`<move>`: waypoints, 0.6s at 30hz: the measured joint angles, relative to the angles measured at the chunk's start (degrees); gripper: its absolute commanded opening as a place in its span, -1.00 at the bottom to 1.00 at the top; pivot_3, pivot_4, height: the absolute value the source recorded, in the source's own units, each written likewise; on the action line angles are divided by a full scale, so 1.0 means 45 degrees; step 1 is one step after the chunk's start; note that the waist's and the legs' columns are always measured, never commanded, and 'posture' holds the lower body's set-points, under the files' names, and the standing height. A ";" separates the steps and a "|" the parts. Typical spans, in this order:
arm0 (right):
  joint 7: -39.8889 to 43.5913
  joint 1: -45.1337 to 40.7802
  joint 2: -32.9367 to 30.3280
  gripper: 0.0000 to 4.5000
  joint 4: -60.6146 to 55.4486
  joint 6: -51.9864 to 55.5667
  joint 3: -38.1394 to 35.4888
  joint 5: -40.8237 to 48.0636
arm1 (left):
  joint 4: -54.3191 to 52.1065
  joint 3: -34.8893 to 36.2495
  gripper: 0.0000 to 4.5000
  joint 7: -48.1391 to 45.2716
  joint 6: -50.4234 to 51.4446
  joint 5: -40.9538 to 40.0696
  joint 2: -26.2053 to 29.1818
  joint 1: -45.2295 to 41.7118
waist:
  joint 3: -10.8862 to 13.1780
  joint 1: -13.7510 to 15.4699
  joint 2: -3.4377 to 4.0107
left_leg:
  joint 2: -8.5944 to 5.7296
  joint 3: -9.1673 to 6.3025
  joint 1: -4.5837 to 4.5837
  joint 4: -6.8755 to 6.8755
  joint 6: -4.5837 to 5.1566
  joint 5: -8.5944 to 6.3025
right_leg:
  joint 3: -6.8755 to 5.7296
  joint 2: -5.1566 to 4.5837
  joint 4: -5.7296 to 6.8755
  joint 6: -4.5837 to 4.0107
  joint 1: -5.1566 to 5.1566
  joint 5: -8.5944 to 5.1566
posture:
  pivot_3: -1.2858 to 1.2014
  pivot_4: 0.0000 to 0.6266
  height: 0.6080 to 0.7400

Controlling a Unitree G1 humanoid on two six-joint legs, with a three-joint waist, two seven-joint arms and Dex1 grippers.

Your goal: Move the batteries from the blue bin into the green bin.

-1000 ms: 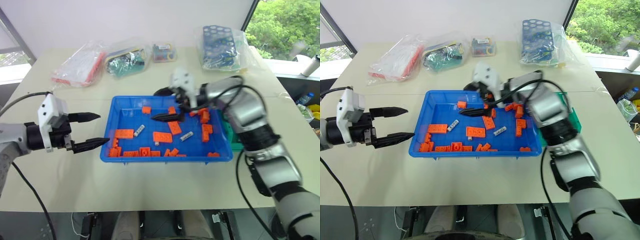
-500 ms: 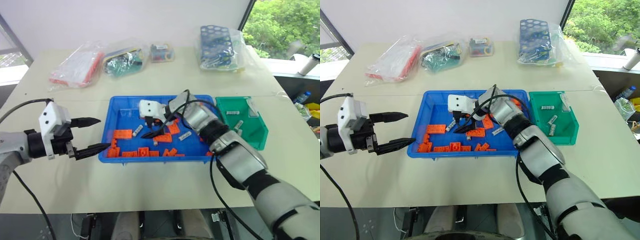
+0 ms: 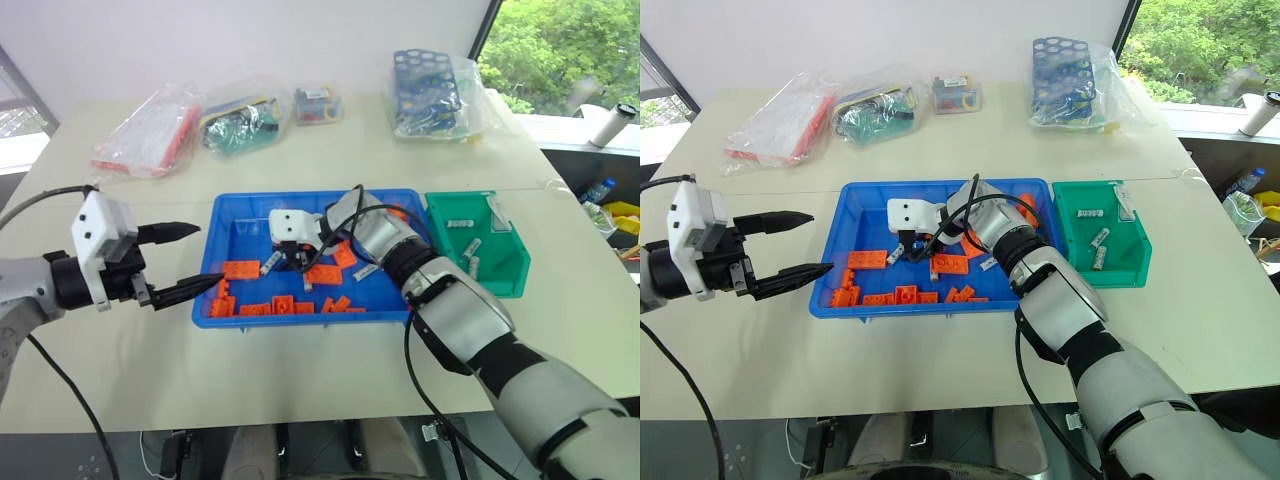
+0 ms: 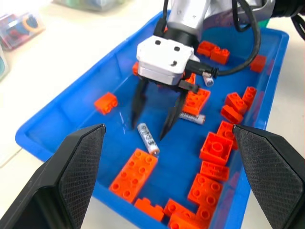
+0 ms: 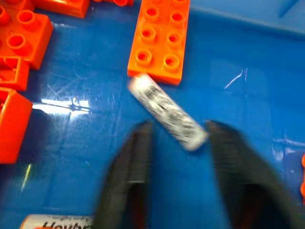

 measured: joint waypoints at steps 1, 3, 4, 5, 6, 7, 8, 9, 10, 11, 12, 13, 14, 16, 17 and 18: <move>0.0001 0.0010 0.0000 -1.00 -0.0001 0.0062 -0.0093 -0.0002 | 0.0069 -0.0079 1.00 -0.0001 -0.0004 0.0000 0.0000 -0.0122 | 0.0000 0.0001 0.0000 | 0.0000 0.0000 0.0001 -0.0006 -0.0006 0.0004 | 0.0001 0.0000 0.0000 -0.0001 -0.0002 0.0000 | 0.03 -0.52 0.99; 0.0027 0.0091 -0.0048 -1.00 -0.0159 0.0179 -0.0208 0.0005 | 0.0281 -0.0283 1.00 -0.0007 -0.0013 0.0002 -0.0001 -0.0398 | 0.0000 0.0009 -0.0001 | -0.0001 -0.0001 0.0004 -0.0026 -0.0028 0.0017 | 0.0000 0.0000 -0.0002 -0.0003 -0.0004 0.0001 | 0.03 -0.52 0.99; 0.0095 0.0208 -0.0065 -1.00 -0.0411 0.0320 -0.0334 0.0015 | 0.0387 -0.0381 1.00 -0.0015 -0.0022 0.0008 -0.0001 -0.0488 | 0.0000 0.0013 -0.0001 | -0.0002 -0.0001 0.0004 -0.0038 -0.0036 0.0023 | 0.0001 0.0000 -0.0005 -0.0003 -0.0007 0.0001 | 0.03 -0.52 0.99; 0.0177 0.0307 -0.0102 -1.00 -0.0701 0.0493 -0.0420 0.0045 | 0.0481 -0.0473 1.00 -0.0038 -0.0035 0.0014 -0.0001 -0.0554 | 0.0000 0.0015 0.0000 | -0.0003 -0.0001 0.0004 -0.0047 -0.0041 0.0027 | 0.0001 -0.0001 -0.0005 -0.0004 -0.0014 0.0002 | 0.03 -0.52 0.99; 0.0273 0.0425 -0.0173 -1.00 -0.1053 0.0682 -0.0483 0.0109 | 0.0538 -0.0563 1.00 -0.0069 -0.0043 0.0023 -0.0002 -0.0596 | 0.0000 0.0014 -0.0001 | -0.0003 -0.0001 0.0004 -0.0058 -0.0045 0.0031 | 0.0001 -0.0001 -0.0006 -0.0004 -0.0016 0.0002 | 0.03 -0.52 0.99; 0.0373 0.0638 -0.0345 -1.00 -0.1650 0.0984 -0.0581 0.0140 | 0.0636 -0.0770 1.00 -0.0118 -0.0054 0.0036 -0.0011 -0.0787 | 0.0000 0.0040 -0.0001 | -0.0004 -0.0003 0.0003 -0.0065 -0.0049 0.0035 | -0.0002 -0.0001 -0.0006 -0.0005 -0.0020 0.0002 | 0.03 -0.52 0.99; 0.0456 0.0981 -0.0661 -1.00 -0.2638 0.1451 -0.0731 0.0223 | 0.0788 -0.1021 1.00 -0.0159 -0.0072 0.0051 -0.0028 -0.1057 | 0.0000 0.0088 -0.0001 | -0.0004 -0.0008 0.0002 -0.0070 -0.0053 0.0037 | -0.0006 -0.0001 -0.0007 -0.0007 -0.0021 0.0001 | 0.03 -0.52 0.99; 0.0500 0.1227 -0.0914 -1.00 -0.3411 0.1822 -0.0917 0.0360 | 0.0883 -0.1150 1.00 -0.0178 -0.0099 0.0083 -0.0035 -0.1204 | 0.0000 0.0108 -0.0001 | -0.0004 -0.0007 0.0001 -0.0071 -0.0052 0.0038 | -0.0007 -0.0001 -0.0006 -0.0007 -0.0024 0.0000 | 0.03 -0.52 0.99; 0.0499 0.1694 -0.1473 -1.00 -0.4963 0.2632 -0.1239 0.0538 | 0.1049 -0.1479 1.00 -0.0235 -0.0128 0.0126 -0.0044 -0.1552 | 0.0001 0.0176 0.0000 | -0.0006 -0.0008 0.0000 -0.0069 -0.0051 0.0039 | -0.0008 -0.0001 -0.0005 -0.0007 -0.0025 0.0000 | 0.03 -0.52 0.99; 0.0489 0.2072 -0.1940 -1.00 -0.6294 0.3459 -0.1598 0.0730 | 0.1158 -0.1677 1.00 -0.0307 -0.0145 0.0143 -0.0076 -0.1774 | 0.0001 0.0224 0.0000 | -0.0005 -0.0007 -0.0003 -0.0072 -0.0051 0.0039 | -0.0007 -0.0001 -0.0010 -0.0007 -0.0024 0.0001 | 0.03 -0.52 0.99; 0.0472 0.2329 -0.2413 -1.00 -0.7518 0.4421 -0.2063 0.1017 | 0.1289 -0.1842 1.00 -0.0387 -0.0159 0.0171 -0.0143 -0.1949 | 0.0001 0.0287 0.0000 | -0.0006 -0.0003 0.0000 -0.0070 -0.0050 0.0039 | -0.0004 -0.0001 -0.0009 -0.0006 -0.0025 0.0001 | 0.03 -0.52 0.99; 0.0406 0.2618 -0.2862 -1.00 -0.8828 0.5480 -0.2574 0.1321 | 0.1382 -0.2051 1.00 -0.0420 -0.0163 0.0195 -0.0225 -0.2150 | 0.0000 0.0327 -0.0001 | -0.0005 -0.0004 -0.0001 -0.0070 -0.0049 0.0039 | -0.0006 0.0000 -0.0009 -0.0007 -0.0025 0.0001 | 0.03 -0.52 0.99; 0.0316 0.2944 -0.3369 -1.00 -1.0220 0.6634 -0.3159 0.1698 | 0.1477 -0.2307 1.00 -0.0452 -0.0178 0.0255 -0.0341 -0.2391 | 0.0000 0.0350 -0.0001 | -0.0004 -0.0005 -0.0001 -0.0071 -0.0048 0.0040 | -0.0006 0.0000 -0.0007 -0.0008 -0.0024 0.0000 | 0.03 -0.52 0.99; 0.0093 0.3317 -0.4363 -1.00 -1.2292 0.8580 -0.4231 0.2283 | 0.1656 -0.2687 1.00 -0.0562 -0.0241 0.0348 -0.0506 -0.2696 | -0.0002 0.0375 -0.0004 | -0.0004 -0.0006 0.0004 -0.0069 -0.0045 0.0041 | -0.0006 0.0004 -0.0006 -0.0009 -0.0021 -0.0001 | 0.03 -0.52 0.99; -0.0017 0.3638 -0.4956 -1.00 -1.3156 0.9376 -0.4707 0.2519 | 0.1782 -0.2913 1.00 -0.0643 -0.0325 0.0405 -0.0582 -0.2896 | -0.0003 0.0417 -0.0006 | -0.0004 -0.0007 0.0005 -0.0068 -0.0044 0.0041 | -0.0011 0.0005 -0.0008 -0.0011 -0.0014 -0.0002 | 0.03 -0.52 0.99; -0.0095 0.4098 -0.5733 -1.00 -1.3999 1.0128 -0.5282 0.2709 | 0.1906 -0.3063 1.00 -0.0711 -0.0394 0.0470 -0.0683 -0.3042 | -0.0004 0.0493 -0.0008 | -0.0005 -0.0008 0.0004 -0.0065 -0.0041 0.0041 | -0.0014 0.0005 -0.0014 -0.0012 -0.0009 -0.0003 | 0.03 -0.52 0.99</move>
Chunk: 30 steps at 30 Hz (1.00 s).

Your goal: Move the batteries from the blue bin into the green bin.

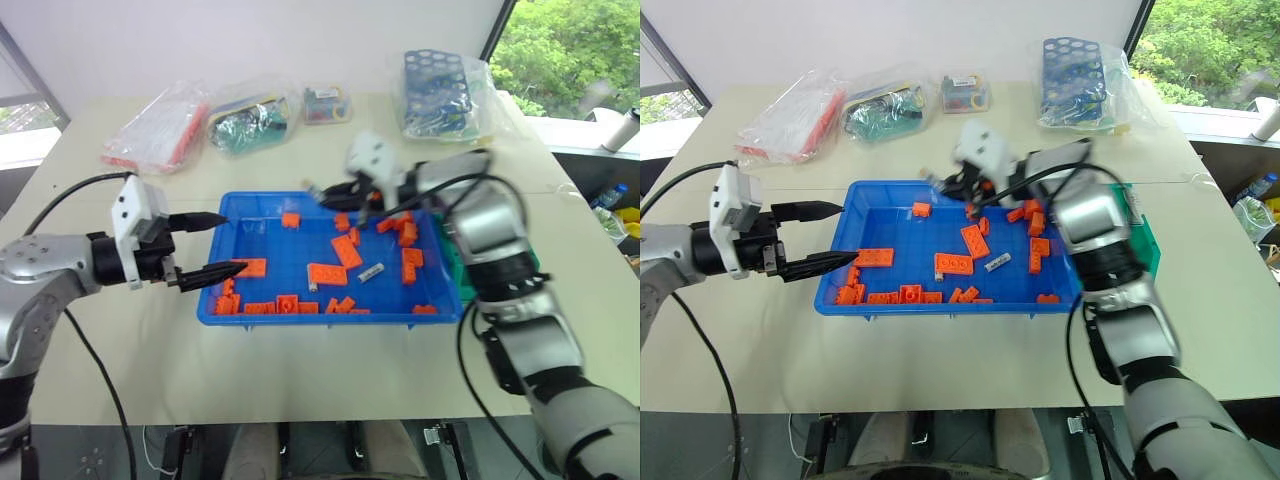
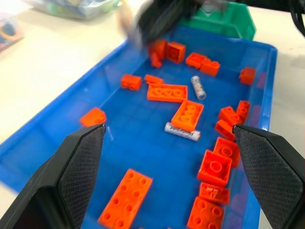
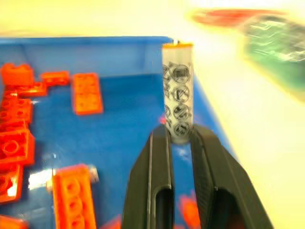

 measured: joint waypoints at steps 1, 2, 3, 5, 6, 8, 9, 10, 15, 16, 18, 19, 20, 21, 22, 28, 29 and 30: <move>-0.0062 0.0367 -0.0603 -1.00 -0.0410 0.0504 -0.0468 0.0128 | 0.0107 -0.0058 1.00 -0.0049 -0.0021 0.0069 -0.0020 -0.0015 | -0.0001 0.0034 -0.0002 | 0.0000 0.0004 0.0003 0.0005 0.0002 -0.0001 | 0.0001 0.0000 -0.0008 0.0000 0.0006 0.0000 | 0.03 -0.52 0.99; -0.0154 0.0938 -0.1373 -1.00 -0.0869 0.0998 -0.1005 0.0186 | 0.0266 -0.0265 1.00 -0.0092 -0.0038 0.0126 -0.0108 -0.0198 | -0.0001 0.0105 -0.0002 | -0.0003 0.0007 0.0003 0.0004 0.0004 -0.0001 | 0.0002 -0.0001 -0.0016 0.0000 0.0011 0.0000 | 0.03 -0.52 0.99; -0.0208 0.1981 -0.2521 -1.00 -0.1507 0.1630 -0.1763 0.0321 | 0.0488 -0.0471 1.00 -0.0212 -0.0093 0.0219 -0.0302 -0.0456 | -0.0001 0.0245 -0.0003 | -0.0004 0.0009 0.0001 0.0009 0.0011 -0.0004 | -0.0001 0.0002 -0.0026 -0.0004 0.0017 -0.0002 | 0.03 -0.52 0.99; -0.0271 0.3114 -0.3554 -1.00 -0.1894 0.2410 -0.2702 0.0470 | 0.0839 -0.0683 1.00 -0.0322 -0.0256 0.0390 -0.0367 -0.0594 | 0.0003 0.0233 0.0000 | -0.0001 0.0025 0.0003 0.0016 0.0021 -0.0007 | 0.0011 0.0012 -0.0030 -0.0029 0.0017 -0.0016 | 0.03 -0.52 0.99; -0.0323 0.3733 -0.3978 -1.00 -0.2268 0.2697 -0.3146 0.0644 | 0.0942 -0.0856 1.00 -0.0379 -0.0289 0.0457 -0.0486 -0.0806 | 0.0003 0.0226 0.0001 | 0.0003 0.0028 0.0006 0.0016 0.0022 -0.0006 | 0.0017 0.0024 -0.0030 -0.0025 0.0019 -0.0014 | 0.03 -0.52 0.99; -0.0434 0.4594 -0.4496 -1.00 -0.2720 0.3130 -0.3745 0.0926 | 0.1016 -0.0937 1.00 -0.0524 -0.0381 0.0553 -0.0635 -0.0986 | 0.0003 0.0115 0.0000 | 0.0017 0.0034 0.0018 0.0022 0.0024 -0.0006 | 0.0019 0.0053 -0.0021 0.0000 0.0021 0.0000 | 0.03 -0.52 0.99; -0.0508 0.4951 -0.4639 -1.00 -0.2929 0.3252 -0.4035 0.1025 | 0.1080 -0.1031 1.00 -0.0565 -0.0424 0.0615 -0.0696 -0.1111 | 0.0003 0.0100 0.0001 | 0.0016 0.0036 0.0025 0.0023 0.0025 -0.0006 | 0.0025 0.0061 -0.0011 0.0001 0.0021 0.0000 | 0.03 -0.52 0.99; -0.0632 0.5567 -0.4884 -1.00 -0.3163 0.3392 -0.4395 0.1210 | 0.1113 -0.1176 1.00 -0.0632 -0.0511 0.0651 -0.0751 -0.1272 | 0.0003 0.0145 0.0000 | 0.0016 0.0027 0.0026 0.0028 0.0025 -0.0005 | 0.0022 0.0080 -0.0003 0.0003 0.0023 0.0001 | 0.03 -0.52 0.99; -0.1346 0.6457 -0.4959 -0.11 -0.3258 0.3509 -0.4793 0.1752 | 0.1487 -0.1395 1.00 -0.0839 -0.0552 0.0847 -0.0883 -0.1445 | 0.0005 0.0152 0.0000 | 0.0016 0.0029 0.0014 0.0113 0.0043 -0.0016 | 0.0029 0.0132 0.0041 0.0009 0.0025 0.0001 | 0.03 -0.52 0.99; -0.1498 0.6369 -0.4963 0.04 -0.3190 0.3414 -0.4770 0.1787 | 0.1494 -0.1398 1.00 -0.0853 -0.0553 0.0883 -0.0927 -0.1491 | 0.0006 0.0174 -0.0004 | 0.0017 0.0027 0.0012 0.0123 0.0045 -0.0017 | 0.0028 0.0134 0.0043 0.0009 0.0027 0.0000 | 0.03 -0.52 0.99; -0.1684 0.6076 -0.4997 0.04 -0.3011 0.3268 -0.4654 0.1846 | 0.1497 -0.1401 1.00 -0.0883 -0.0553 0.0902 -0.0938 -0.1523 | 0.0006 0.0190 -0.0004 | 0.0017 0.0028 0.0010 0.0130 0.0047 -0.0018 | 0.0029 0.0133 0.0043 0.0009 0.0029 0.0000 | 0.03 -0.52 0.99; -0.1743 0.5652 -0.5144 0.04 -0.2827 0.3112 -0.4470 0.1973 | 0.1497 -0.1408 1.00 -0.0916 -0.0551 0.0909 -0.0956 -0.1563 | 0.0008 0.0205 -0.0002 | 0.0018 0.0028 0.0008 0.0131 0.0050 -0.0020 | 0.0030 0.0131 0.0044 0.0010 0.0028 0.0000 | 0.03 -0.52 0.99; -0.1743 0.5250 -0.5203 0.04 -0.2764 0.3041 -0.4330 0.2119 | 0.1495 -0.1403 1.00 -0.0921 -0.0550 0.0914 -0.0963 -0.1594 | 0.0008 0.0208 -0.0003 | 0.0019 0.0026 0.0007 0.0130 0.0052 -0.0021 | 0.0029 0.0132 0.0044 0.0010 0.0028 0.0000 | 0.03 -0.52 0.99; -0.1738 0.4808 -0.5209 0.04 -0.2753 0.3037 -0.4185 0.2297 | 0.1493 -0.1406 1.00 -0.0916 -0.0546 0.0916 -0.0978 -0.1641 | 0.0008 0.0208 -0.0003 | 0.0022 0.0025 0.0007 0.0131 0.0053 -0.0022 | 0.0029 0.0133 0.0045 0.0010 0.0027 0.0000 | 0.03 -0.52 0.99; -0.1719 0.4340 -0.5179 0.04 -0.2764 0.3077 -0.4017 0.2518 | 0.1486 -0.1411 1.00 -0.0911 -0.0538 0.0915 -0.0993 -0.1707 | 0.0008 0.0195 -0.0003 | 0.0025 0.0025 0.0007 0.0130 0.0053 -0.0022 | 0.0030 0.0134 0.0046 0.0011 0.0026 0.0000 | 0.03 -0.52 0.99; -0.1731 0.2214 -0.3070 0.04 -0.3625 0.3570 -0.1754 0.4262 | 0.1116 -0.1392 1.00 -0.0823 -0.0482 0.0900 -0.1005 -0.1710 | 0.0009 0.0176 -0.0008 | 0.0049 0.0010 0.0000 0.0133 0.0055 -0.0023 | 0.0037 0.0172 0.0047 0.0011 0.0025 0.0000 | 0.03 -0.52 0.99; -0.1751 0.2206 -0.2749 0.17 -0.3618 0.3532 -0.1216 0.4311 | 0.1032 -0.1387 1.00 -0.0822 -0.0475 0.0893 -0.1000 -0.1701 | 0.0009 0.0210 -0.0009 | 0.0050 0.0009 -0.0003 0.0136 0.0055 -0.0023 | 0.0037 0.0171 0.0046 0.0011 0.0027 0.0000 | 0.03 -0.52 0.99; -0.1781 0.2201 -0.2477 0.27 -0.3585 0.3498 -0.0776 0.4326 | 0.0997 -0.1383 1.00 -0.0822 -0.0467 0.0890 -0.0992 -0.1691 | 0.0010 0.0248 -0.0010 | 0.0049 0.0009 -0.0006 0.0140 0.0056 -0.0024 | 0.0036 0.0170 0.0046 0.0010 0.0027 0.0000 | 0.03 -0.52 0.99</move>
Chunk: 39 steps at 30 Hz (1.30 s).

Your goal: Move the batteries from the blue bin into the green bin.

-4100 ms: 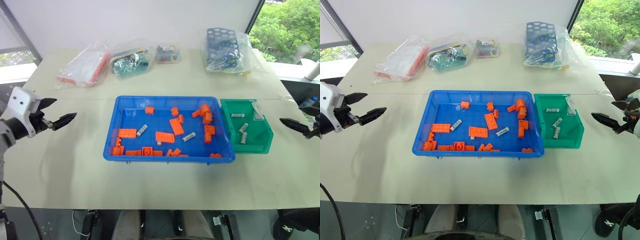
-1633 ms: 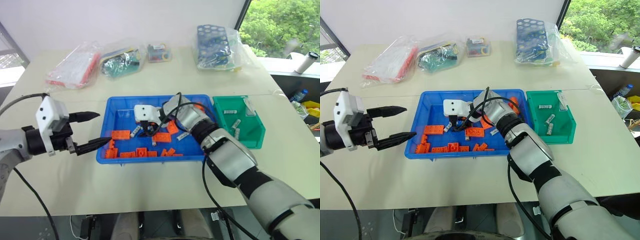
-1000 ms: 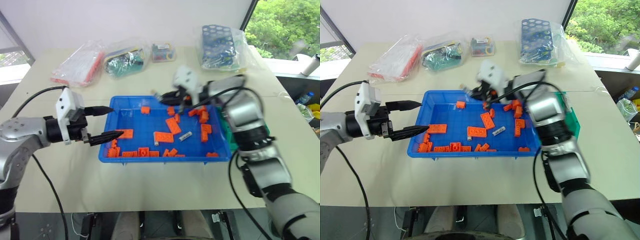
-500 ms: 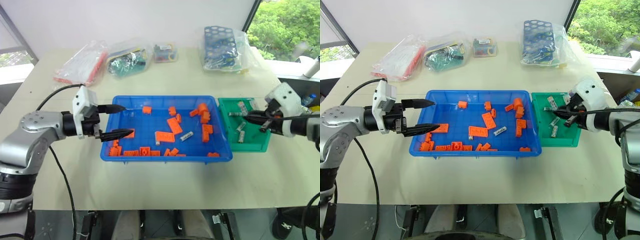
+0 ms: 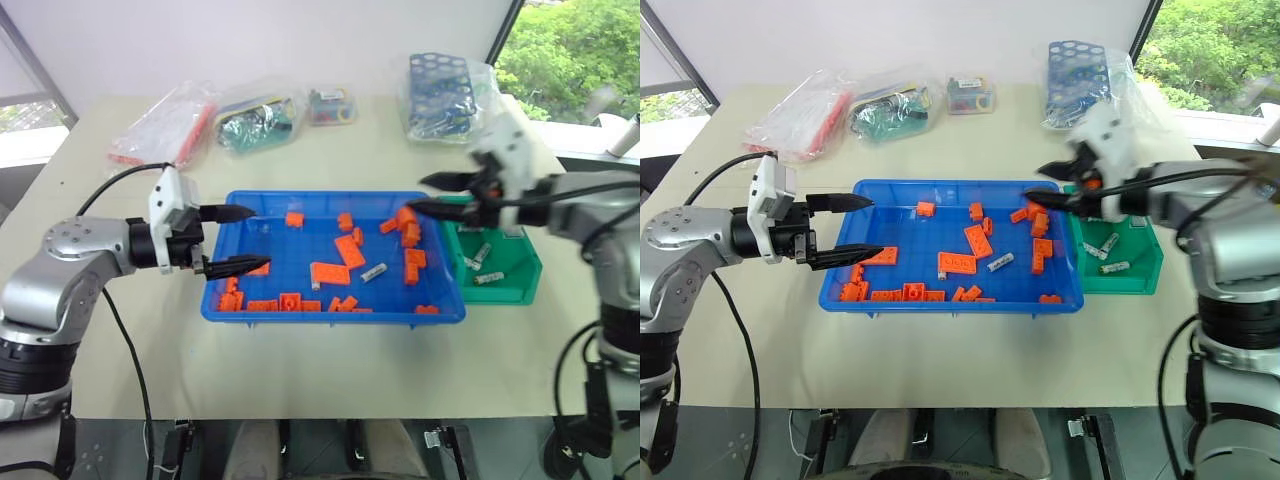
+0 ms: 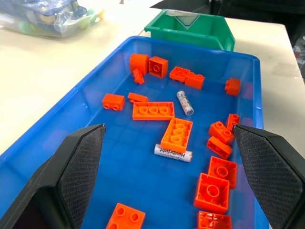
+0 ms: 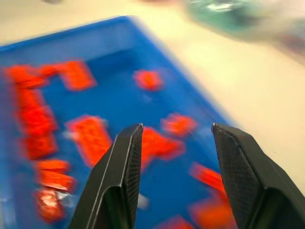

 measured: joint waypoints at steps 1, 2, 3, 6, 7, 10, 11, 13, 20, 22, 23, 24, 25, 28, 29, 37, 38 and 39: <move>-0.0012 -0.0006 0.0390 0.38 0.0147 -0.0092 0.0580 0.0043 | -0.0054 0.0005 1.00 0.0008 0.0026 -0.0001 0.0016 0.0033 | 0.0001 0.0018 -0.0002 | -0.0001 0.0001 -0.0003 0.0006 0.0000 0.0000 | 0.0000 -0.0003 0.0000 0.0000 0.0001 0.0000 | 0.03 -0.52 0.99; -0.0001 -0.0004 0.0674 0.60 0.0309 -0.0258 0.1075 0.0040 | -0.0100 0.0007 1.00 0.0014 0.0100 -0.0003 0.0019 0.0055 | 0.0002 0.0025 -0.0004 | -0.0003 0.0001 -0.0006 0.0011 0.0001 0.0000 | -0.0001 -0.0005 0.0000 0.0000 0.0002 0.0000 | 0.03 -0.52 0.99; 0.0028 -0.0002 0.0806 0.81 0.0494 -0.0592 0.1582 -0.0063 | -0.0171 0.0008 1.00 0.0019 0.0180 -0.0003 0.0025 0.0088 | 0.0003 0.0024 -0.0004 | -0.0005 0.0002 -0.0006 0.0013 0.0002 -0.0001 | -0.0001 -0.0008 0.0000 0.0000 0.0003 0.0000 | 0.03 -0.52 0.99; 0.0246 0.0047 0.0882 0.96 0.1171 -0.1942 0.3069 -0.0766 | -0.0404 0.0009 1.00 0.0023 0.0280 -0.0007 0.0049 0.0167 | 0.0002 0.0009 -0.0009 | -0.0011 0.0001 -0.0005 0.0016 0.0005 -0.0003 | -0.0003 -0.0009 0.0000 0.0000 0.0004 0.0000 | 0.03 -0.52 0.99; 0.0327 0.0052 0.1023 0.96 0.1534 -0.2265 0.3461 -0.0969 | -0.0505 0.0008 1.00 0.0025 0.0309 -0.0011 0.0058 0.0192 | 0.0002 -0.0009 -0.0009 | -0.0013 0.0002 -0.0004 0.0015 0.0005 -0.0003 | -0.0002 -0.0007 0.0001 0.0000 0.0004 0.0000 | 0.03 -0.52 0.99; 0.0430 0.0011 0.1672 0.96 0.2592 -0.2937 0.4207 -0.1314 | -0.0646 0.0015 1.00 0.0157 0.0491 -0.0015 0.0057 0.0190 | 0.0002 -0.0032 -0.0009 | -0.0013 -0.0001 -0.0003 0.0015 0.0005 -0.0003 | -0.0002 0.0013 0.0009 0.0001 0.0000 0.0001 | 0.03 -0.52 0.99; 0.0463 -0.0011 0.1786 0.96 0.2902 -0.3123 0.4374 -0.1457 | -0.0675 0.0029 1.00 0.0241 0.0521 -0.0021 0.0058 0.0190 | 0.0002 -0.0036 -0.0009 | -0.0012 -0.0001 -0.0002 0.0014 0.0005 -0.0003 | -0.0001 0.0014 0.0010 0.0001 -0.0003 0.0000 | 0.03 -0.52 0.99; 0.0551 -0.0142 0.1949 0.96 0.3543 -0.3477 0.4660 -0.1702 | -0.0722 0.0132 1.00 0.0386 0.0605 -0.0036 0.0069 0.0210 | 0.0002 -0.0036 -0.0009 | -0.0012 0.0000 -0.0003 0.0014 0.0005 -0.0003 | -0.0001 0.0014 0.0011 0.0001 -0.0004 0.0001 | 0.03 -0.52 0.99; 0.1022 -0.0220 0.2344 0.86 0.5288 -0.5032 0.5207 -0.2558 | -0.1180 0.0657 1.00 0.0633 0.0835 -0.0298 0.0294 0.0673 | 0.0002 -0.0029 -0.0009 | -0.0010 0.0001 0.0001 0.0015 0.0004 -0.0003 | -0.0001 0.0013 0.0012 0.0001 -0.0001 0.0001 | 0.03 -0.52 0.99; 0.1107 -0.0225 0.2512 0.60 0.5675 -0.5336 0.5166 -0.2592 | -0.1216 0.0711 1.00 0.0668 0.0895 -0.0321 0.0303 0.0775 | 0.0002 -0.0021 -0.0009 | -0.0010 -0.0001 0.0001 0.0016 0.0004 -0.0003 | -0.0002 0.0013 0.0012 0.0001 0.0001 0.0001 | 0.03 -0.52 0.99; 0.1143 -0.0225 0.2573 0.36 0.5767 -0.5439 0.5169 -0.2619 | -0.1225 0.0743 1.00 0.0691 0.0970 -0.0337 0.0312 0.0777 | 0.0002 -0.0020 -0.0009 | -0.0010 0.0000 0.0001 0.0016 0.0004 -0.0003 | -0.0002 0.0013 0.0013 0.0001 0.0001 0.0001 | 0.03 -0.52 0.99; 0.1179 -0.0225 0.2626 0.16 0.5840 -0.5500 0.5169 -0.2648 | -0.1230 0.0771 1.00 0.0732 0.0988 -0.0359 0.0324 0.0776 | 0.0002 -0.0022 -0.0009 | -0.0010 0.0000 0.0001 0.0016 0.0004 -0.0003 | -0.0002 0.0013 0.0013 0.0001 0.0001 0.0001 | 0.03 -0.52 0.99; 0.1227 -0.0225 0.2629 -0.07 0.5856 -0.5521 0.5162 -0.2662 | -0.1272 0.0782 1.00 0.0787 0.1004 -0.0380 0.0345 0.0776 | 0.0002 -0.0019 -0.0009 | -0.0010 0.0000 0.0001 0.0016 0.0004 -0.0003 | -0.0002 0.0012 0.0013 0.0001 0.0001 0.0001 | 0.03 -0.52 0.99; 0.1252 -0.0227 0.2670 -0.29 0.5854 -0.5513 0.5059 -0.2658 | -0.1323 0.0786 1.00 0.0861 0.1035 -0.0477 0.0400 0.0773 | 0.0002 -0.0026 -0.0009 | -0.0009 0.0000 0.0002 0.0015 0.0004 -0.0003 | -0.0001 0.0012 0.0013 0.0001 0.0001 0.0001 | 0.03 -0.52 0.99; 0.1232 -0.0241 0.2736 -0.29 0.5854 -0.5475 0.4977 -0.2648 | -0.1323 0.0787 1.00 0.0869 0.1039 -0.0492 0.0414 0.0773 | 0.0002 -0.0026 -0.0009 | -0.0009 0.0000 0.0002 0.0015 0.0004 -0.0003 | -0.0002 0.0013 0.0014 0.0001 0.0000 0.0001 | 0.03 -0.52 0.99; 0.0075 -0.2997 0.5184 -0.29 0.6736 -0.5151 0.3886 -0.2439 | -0.1119 0.0755 1.00 0.0848 0.0951 -0.0511 0.0397 0.0577 | 0.0002 -0.0128 -0.0009 | 0.0016 -0.0003 0.0010 0.0003 0.0003 -0.0003 | 0.0001 0.0045 0.0031 -0.0005 -0.0012 0.0000 | 0.03 -0.52 0.99; -0.0172 -0.3276 0.5849 -0.15 0.6947 -0.5197 0.3935 -0.2518 | -0.1021 0.0720 1.00 0.0844 0.0936 -0.0487 0.0312 0.0468 | -0.0001 -0.0112 -0.0012 | 0.0021 -0.0003 0.0010 0.0002 0.0002 -0.0003 | 0.0000 0.0048 0.0030 -0.0006 -0.0011 0.0000 | 0.03 -0.52 0.99; -0.0373 -0.3361 0.6459 0.02 0.7134 -0.5174 0.4067 -0.2561 | -0.0992 0.0665 1.00 0.0842 0.0908 -0.0459 0.0259 0.0367 | -0.0002 -0.0103 -0.0014 | 0.0021 -0.0002 0.0009 0.0001 0.0001 -0.0003 | 0.0000 0.0048 0.0029 -0.0006 -0.0012 0.0000 | 0.03 -0.52 0.99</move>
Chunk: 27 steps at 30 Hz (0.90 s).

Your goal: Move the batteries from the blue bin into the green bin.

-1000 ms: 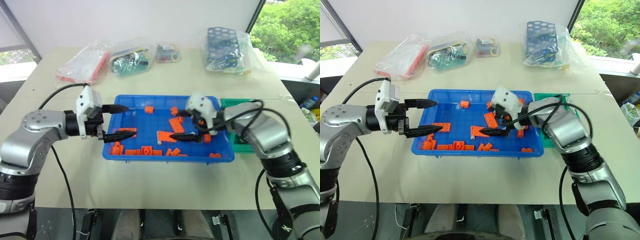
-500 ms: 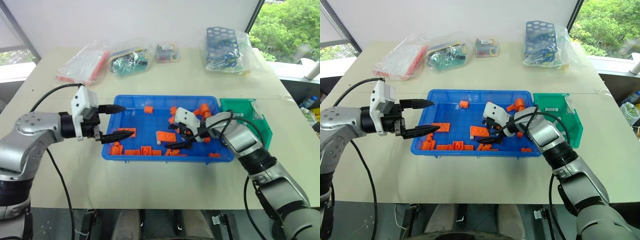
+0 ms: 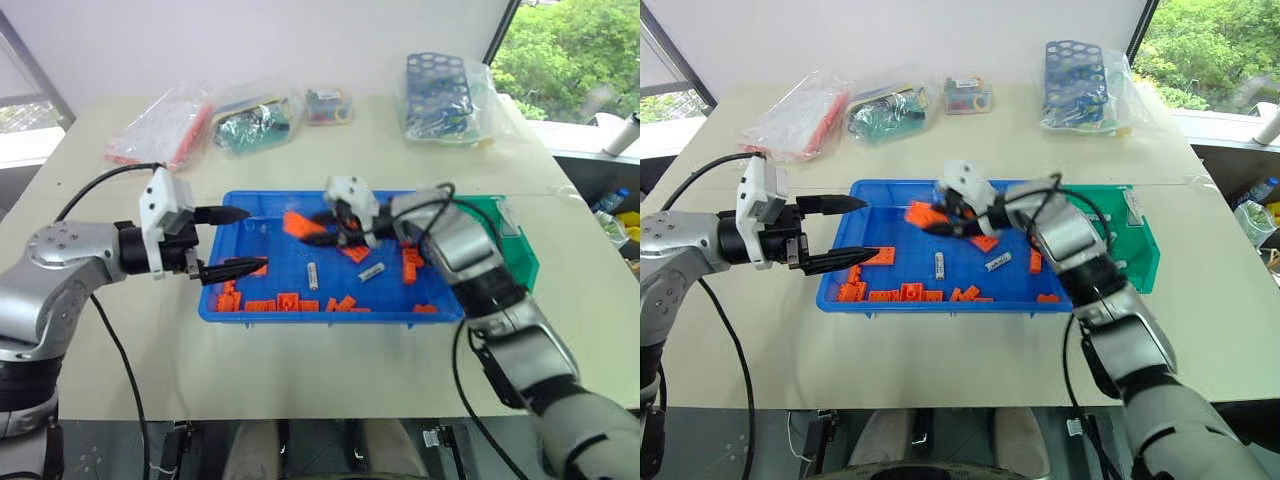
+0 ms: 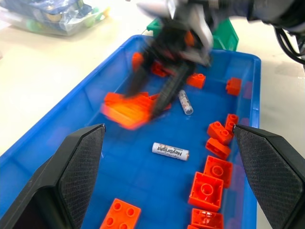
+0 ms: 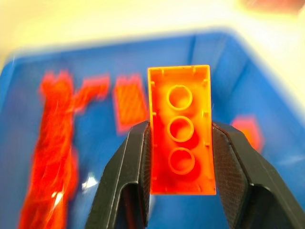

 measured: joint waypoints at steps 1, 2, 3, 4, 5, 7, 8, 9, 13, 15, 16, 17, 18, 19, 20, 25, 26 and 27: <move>-0.0244 -0.0005 0.0621 0.17 0.0315 0.0143 0.0175 -0.0040 | 0.0035 -0.0088 1.00 -0.0009 -0.0083 0.0028 -0.0027 -0.0076 | -0.0001 -0.0001 -0.0002 | 0.0000 0.0004 -0.0001 0.0001 0.0000 0.0000 | 0.0001 -0.0003 0.0000 0.0000 0.0000 0.0000 | 0.03 -0.52 0.99; -0.0399 0.0006 0.1056 0.36 0.0536 0.0246 0.0443 -0.0093 | 0.0053 -0.0162 1.00 -0.0013 -0.0144 0.0050 -0.0085 -0.0144 | 0.0000 0.0001 -0.0001 | -0.0001 0.0008 -0.0005 0.0002 -0.0001 0.0000 | 0.0002 -0.0007 0.0000 0.0000 -0.0003 0.0000 | 0.03 -0.52 0.99; -0.0560 0.0030 0.1346 0.56 0.0713 0.0271 0.0754 -0.0206 | 0.0056 -0.0179 1.00 -0.0018 -0.0197 0.0081 -0.0151 -0.0159 | 0.0000 0.0033 -0.0001 | 0.0003 0.0006 -0.0009 0.0004 -0.0002 0.0001 | 0.0000 -0.0018 0.0002 0.0000 -0.0004 0.0001 | 0.03 -0.52 0.99; -0.0757 0.0038 0.1476 0.78 0.0750 0.0271 0.1036 -0.0412 | 0.0078 -0.0185 1.00 -0.0020 -0.0207 0.0131 -0.0190 -0.0158 | 0.0000 0.0099 -0.0002 | -0.0001 0.0004 -0.0016 0.0011 -0.0002 0.0001 | -0.0003 -0.0028 0.0001 0.0001 -0.0003 0.0001 | 0.03 -0.52 0.99; -0.0899 0.0038 0.1480 0.78 0.0742 0.0292 0.1076 -0.0531 | 0.0098 -0.0184 1.00 -0.0019 -0.0209 0.0170 -0.0192 -0.0158 | -0.0001 0.0135 -0.0004 | -0.0009 0.0000 -0.0016 0.0015 -0.0002 0.0001 | -0.0006 -0.0041 0.0000 0.0001 0.0003 0.0001 | 0.03 -0.52 0.99; -0.1190 0.0042 0.1279 0.78 0.0580 0.0640 0.0997 -0.0614 | 0.0114 -0.0185 1.00 -0.0023 -0.0214 0.0198 -0.0201 -0.0159 | -0.0007 0.0138 -0.0013 | -0.0028 0.0002 -0.0014 0.0022 -0.0001 0.0001 | -0.0008 -0.0069 -0.0002 0.0002 0.0012 0.0001 | 0.03 -0.52 0.99; -0.1285 0.0085 0.1013 0.78 0.0238 0.1059 0.0934 -0.0604 | 0.0114 -0.0188 1.00 -0.0040 -0.0226 0.0206 -0.0223 -0.0156 | -0.0007 0.0130 -0.0013 | -0.0040 0.0003 -0.0014 0.0022 -0.0001 0.0001 | -0.0012 -0.0086 -0.0001 0.0002 0.0012 0.0002 | 0.03 -0.52 0.99; -0.1322 0.0159 0.0761 0.78 -0.0130 0.1404 0.0793 -0.0592 | 0.0117 -0.0188 1.00 -0.0055 -0.0243 0.0211 -0.0231 -0.0154 | -0.0007 0.0127 -0.0013 | -0.0043 0.0004 -0.0014 0.0021 -0.0001 0.0001 | -0.0016 -0.0094 0.0000 0.0003 0.0012 0.0002 | 0.03 -0.52 0.99; -0.1702 0.1129 -0.0676 0.78 -0.2523 0.3978 -0.0120 -0.0269 | 0.0138 -0.0194 1.00 -0.0127 -0.0393 0.0217 -0.0269 -0.0080 | -0.0009 0.0090 -0.0016 | -0.0043 0.0002 -0.0015 0.0005 0.0002 -0.0001 | -0.0023 -0.0099 -0.0004 0.0004 0.0007 0.0002 | 0.03 -0.52 0.99; -0.1850 0.1725 -0.1181 0.78 -0.3510 0.5385 -0.0517 0.0067 | 0.0143 -0.0195 1.00 -0.0162 -0.0401 0.0215 -0.0281 -0.0028 | -0.0009 0.0061 -0.0016 | -0.0037 0.0002 -0.0013 0.0002 0.0002 -0.0001 | -0.0024 -0.0096 -0.0003 0.0004 0.0005 0.0002 | 0.03 -0.52 0.99; -0.1973 0.1993 -0.1369 0.78 -0.3950 0.6109 -0.0702 0.0226 | 0.0143 -0.0196 1.00 -0.0188 -0.0401 0.0213 -0.0290 -0.0028 | -0.0009 0.0024 -0.0016 | -0.0037 0.0005 -0.0012 0.0000 0.0002 -0.0001 | -0.0022 -0.0093 -0.0002 0.0004 0.0001 0.0002 | 0.03 -0.52 0.99; -0.2164 0.2298 -0.1423 0.78 -0.4411 0.6927 -0.0964 0.0431 | 0.0141 -0.0198 1.00 -0.0220 -0.0406 0.0212 -0.0293 -0.0026 | -0.0009 -0.0003 -0.0016 | -0.0035 0.0006 -0.0009 -0.0001 0.0002 -0.0001 | -0.0021 -0.0088 -0.0001 0.0004 0.0002 0.0002 | 0.03 -0.52 0.99; -0.2295 0.2444 -0.1468 0.78 -0.4645 0.7415 -0.1060 0.0559 | 0.0143 -0.0203 1.00 -0.0229 -0.0407 0.0214 -0.0298 -0.0028 | -0.0008 -0.0026 -0.0015 | -0.0034 0.0007 -0.0006 -0.0001 0.0002 -0.0001 | -0.0018 -0.0081 0.0000 0.0004 0.0000 0.0002 | 0.03 -0.52 0.99; -0.2431 0.2600 -0.1461 0.78 -0.4890 0.7803 -0.1163 0.0673 | 0.0147 -0.0223 1.00 -0.0244 -0.0412 0.0216 -0.0312 -0.0032 | -0.0008 -0.0034 -0.0015 | -0.0034 0.0006 -0.0005 -0.0002 0.0002 -0.0001 | -0.0018 -0.0076 0.0000 0.0004 0.0000 0.0002 | 0.03 -0.52 0.99; -0.2593 0.2764 -0.1431 0.78 -0.5120 0.8123 -0.1203 0.0789 | 0.0180 -0.0280 1.00 -0.0270 -0.0428 0.0226 -0.0343 -0.0047 | -0.0008 -0.0031 -0.0015 | -0.0035 0.0005 -0.0004 -0.0002 0.0002 -0.0001 | -0.0018 -0.0069 0.0000 0.0003 0.0001 0.0001 | 0.03 -0.52 0.99; -0.3301 0.3528 -0.1183 0.78 -0.5230 0.8334 -0.0992 0.1033 | 0.0478 -0.0646 1.00 -0.0285 -0.0457 0.0373 -0.0507 -0.0187 | -0.0008 0.0041 -0.0017 | -0.0040 0.0004 -0.0011 0.0006 0.0003 -0.0001 | -0.0011 -0.0061 -0.0005 0.0004 0.0004 0.0001 | 0.03 -0.52 0.99; -0.3416 0.3577 -0.1146 0.78 -0.5169 0.8334 -0.0991 0.1038 | 0.0479 -0.0645 1.00 -0.0285 -0.0456 0.0373 -0.0507 -0.0223 | -0.0008 0.0054 -0.0017 | -0.0041 0.0003 -0.0010 0.0007 0.0003 -0.0001 | -0.0011 -0.0061 -0.0005 0.0004 0.0005 0.0001 | 0.03 -0.52 0.99; -0.3539 0.3591 -0.1092 0.78 -0.5099 0.8332 -0.0992 0.1046 | 0.0479 -0.0645 1.00 -0.0290 -0.0456 0.0373 -0.0507 -0.0266 | -0.0008 0.0055 -0.0017 | -0.0041 0.0002 -0.0010 0.0007 0.0003 -0.0001 | -0.0011 -0.0061 -0.0005 0.0004 0.0004 0.0001 | 0.03 -0.52 0.99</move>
